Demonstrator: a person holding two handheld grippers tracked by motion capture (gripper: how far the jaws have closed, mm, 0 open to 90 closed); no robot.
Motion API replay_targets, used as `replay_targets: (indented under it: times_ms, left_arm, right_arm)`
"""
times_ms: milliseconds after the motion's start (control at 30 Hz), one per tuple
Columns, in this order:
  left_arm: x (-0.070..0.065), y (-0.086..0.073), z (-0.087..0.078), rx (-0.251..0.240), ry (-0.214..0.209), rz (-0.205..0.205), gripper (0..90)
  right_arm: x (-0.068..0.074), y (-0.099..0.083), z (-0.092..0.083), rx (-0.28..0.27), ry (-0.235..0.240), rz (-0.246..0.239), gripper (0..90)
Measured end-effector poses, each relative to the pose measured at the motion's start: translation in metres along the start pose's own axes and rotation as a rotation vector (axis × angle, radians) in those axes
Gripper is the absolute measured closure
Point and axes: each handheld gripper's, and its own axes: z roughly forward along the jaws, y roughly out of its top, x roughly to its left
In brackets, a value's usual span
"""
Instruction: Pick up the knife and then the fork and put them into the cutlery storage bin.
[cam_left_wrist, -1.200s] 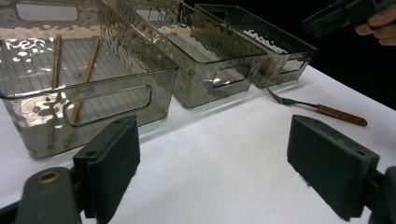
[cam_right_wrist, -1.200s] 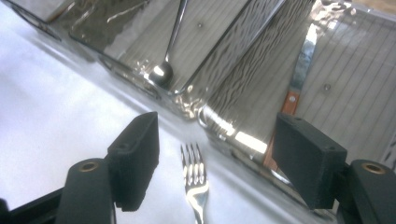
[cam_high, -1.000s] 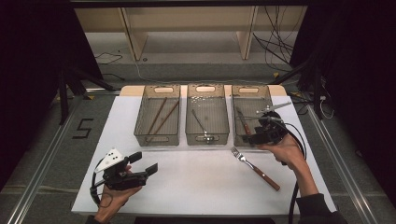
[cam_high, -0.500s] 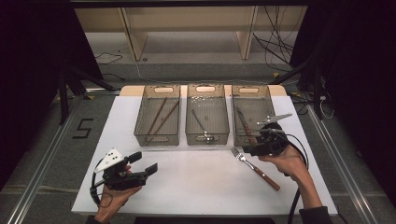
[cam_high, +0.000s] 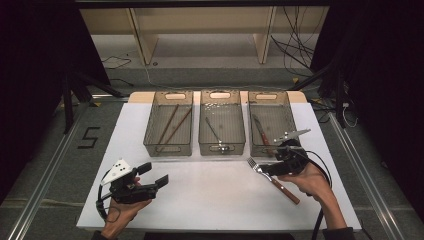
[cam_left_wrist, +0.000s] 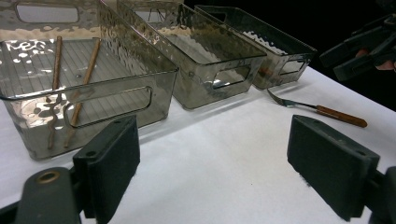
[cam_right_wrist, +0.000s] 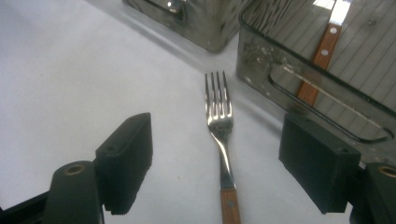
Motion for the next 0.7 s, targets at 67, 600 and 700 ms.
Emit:
replay_targets:
  times_ms: [67, 600, 700]
  left_arm:
    - [0.0, 0.0, 0.0, 0.0, -0.001, 0.003, 16.7]
    - [-0.002, 0.0, 0.001, 0.004, -0.008, 0.017, 16.7]
    - [-0.003, 0.0, 0.001, 0.004, -0.008, 0.019, 16.7]
  right_arm:
    - [0.0, -0.003, 0.001, 0.013, 0.004, -0.001, 26.7]
    - [0.001, -0.019, 0.017, 0.178, -0.034, -0.03, 28.9]
    - [-0.001, -0.022, 0.022, 0.213, -0.042, -0.029, 31.2]
